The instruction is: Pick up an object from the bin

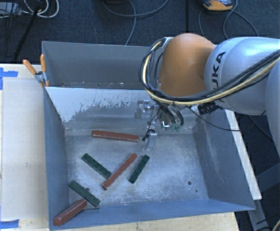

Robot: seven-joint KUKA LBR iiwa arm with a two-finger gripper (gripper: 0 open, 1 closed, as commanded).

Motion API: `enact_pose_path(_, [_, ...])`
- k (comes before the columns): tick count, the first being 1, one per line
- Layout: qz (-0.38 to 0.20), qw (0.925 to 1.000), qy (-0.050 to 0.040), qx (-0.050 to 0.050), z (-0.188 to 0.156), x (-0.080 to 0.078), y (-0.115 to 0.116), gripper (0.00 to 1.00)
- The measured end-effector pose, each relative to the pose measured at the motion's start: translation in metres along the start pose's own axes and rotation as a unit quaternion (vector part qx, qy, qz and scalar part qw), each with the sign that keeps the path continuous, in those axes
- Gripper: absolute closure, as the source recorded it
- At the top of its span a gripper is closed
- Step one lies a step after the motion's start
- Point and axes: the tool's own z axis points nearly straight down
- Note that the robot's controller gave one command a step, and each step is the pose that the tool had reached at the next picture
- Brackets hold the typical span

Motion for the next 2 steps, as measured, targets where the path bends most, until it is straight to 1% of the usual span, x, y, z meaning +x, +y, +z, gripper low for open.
enact_pose_path(1, [0.003,1.0,-0.0021,0.0,0.113,0.018,0.028,0.0])
enact_pose_path(2, [0.046,0.9989,-0.0049,-0.001,0.106,0.072,0.06,0.0])
